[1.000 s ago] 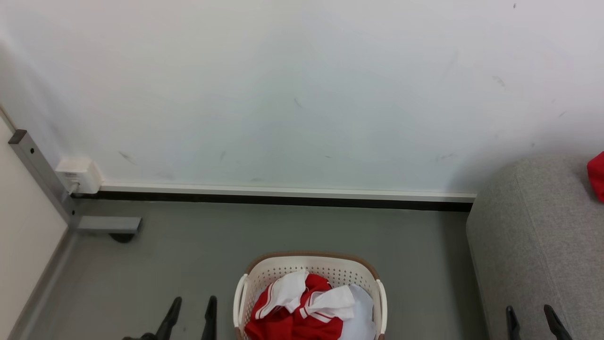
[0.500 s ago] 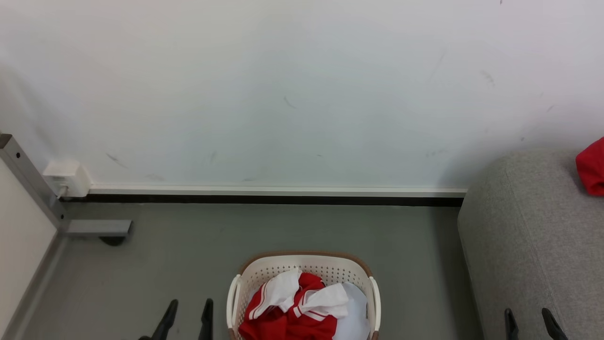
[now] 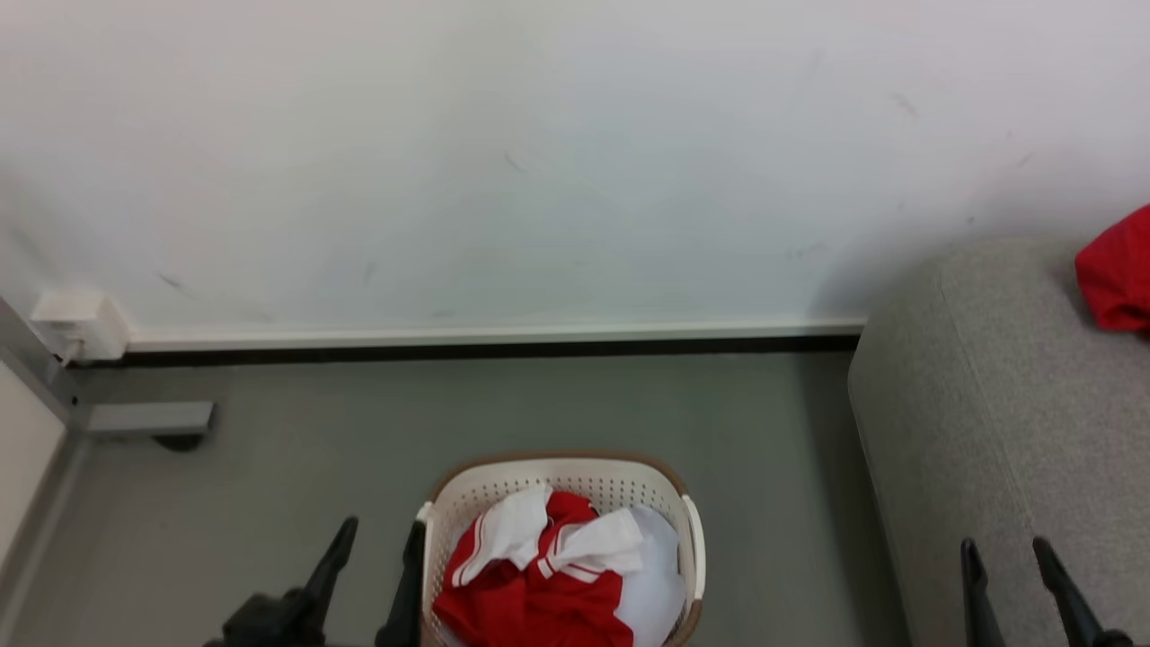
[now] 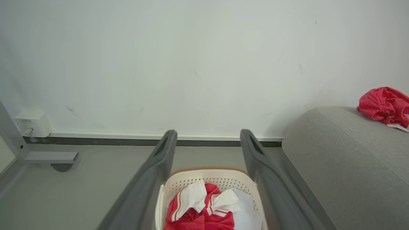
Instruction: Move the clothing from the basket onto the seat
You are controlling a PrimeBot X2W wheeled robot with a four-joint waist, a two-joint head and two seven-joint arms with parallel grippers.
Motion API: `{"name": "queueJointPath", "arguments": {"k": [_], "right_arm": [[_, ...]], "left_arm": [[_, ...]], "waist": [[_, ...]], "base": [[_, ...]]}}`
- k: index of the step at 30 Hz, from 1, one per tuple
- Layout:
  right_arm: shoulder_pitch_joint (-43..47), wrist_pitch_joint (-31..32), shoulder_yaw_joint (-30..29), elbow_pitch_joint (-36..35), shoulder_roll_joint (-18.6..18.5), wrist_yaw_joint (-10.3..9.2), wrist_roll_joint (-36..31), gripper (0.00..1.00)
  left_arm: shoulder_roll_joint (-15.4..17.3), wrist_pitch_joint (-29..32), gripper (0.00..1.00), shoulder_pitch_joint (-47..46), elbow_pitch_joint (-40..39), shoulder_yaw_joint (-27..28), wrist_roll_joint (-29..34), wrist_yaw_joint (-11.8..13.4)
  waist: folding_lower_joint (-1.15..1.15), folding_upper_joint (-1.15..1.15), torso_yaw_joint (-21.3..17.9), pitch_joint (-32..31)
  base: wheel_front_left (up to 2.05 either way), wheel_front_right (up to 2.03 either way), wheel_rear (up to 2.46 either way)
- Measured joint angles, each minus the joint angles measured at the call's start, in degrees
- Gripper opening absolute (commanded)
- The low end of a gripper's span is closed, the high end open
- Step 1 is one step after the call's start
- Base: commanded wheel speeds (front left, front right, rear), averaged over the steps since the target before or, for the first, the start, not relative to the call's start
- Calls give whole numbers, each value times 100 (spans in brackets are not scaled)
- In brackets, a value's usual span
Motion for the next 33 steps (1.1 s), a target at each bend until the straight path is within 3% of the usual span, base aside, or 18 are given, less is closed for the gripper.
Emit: {"name": "queueJointPath", "arguments": {"k": [9, 22, 33], "right_arm": [[-883, 0, 47, -483, -1, 0, 76, 100], [-2258, 0, 257, -1099, -4, 0, 383, 100], [-2686, 0, 453, -1247, -4, 0, 579, 100]], "left_arm": [[93, 783, 100, -1608, 457, -490, 448, -49], [297, 2540, 100, -3986, 2247, -1166, 1139, -143], [494, 2794, 100, -5198, 3659, -1391, 1527, 54]], "waist": [[2, 0, -216, 1002], [3, 0, -756, 3104], [2, 0, -1176, 4590]], "base": [[0, 0, 0], [0, 0, 0], [0, 0, 0]]}}
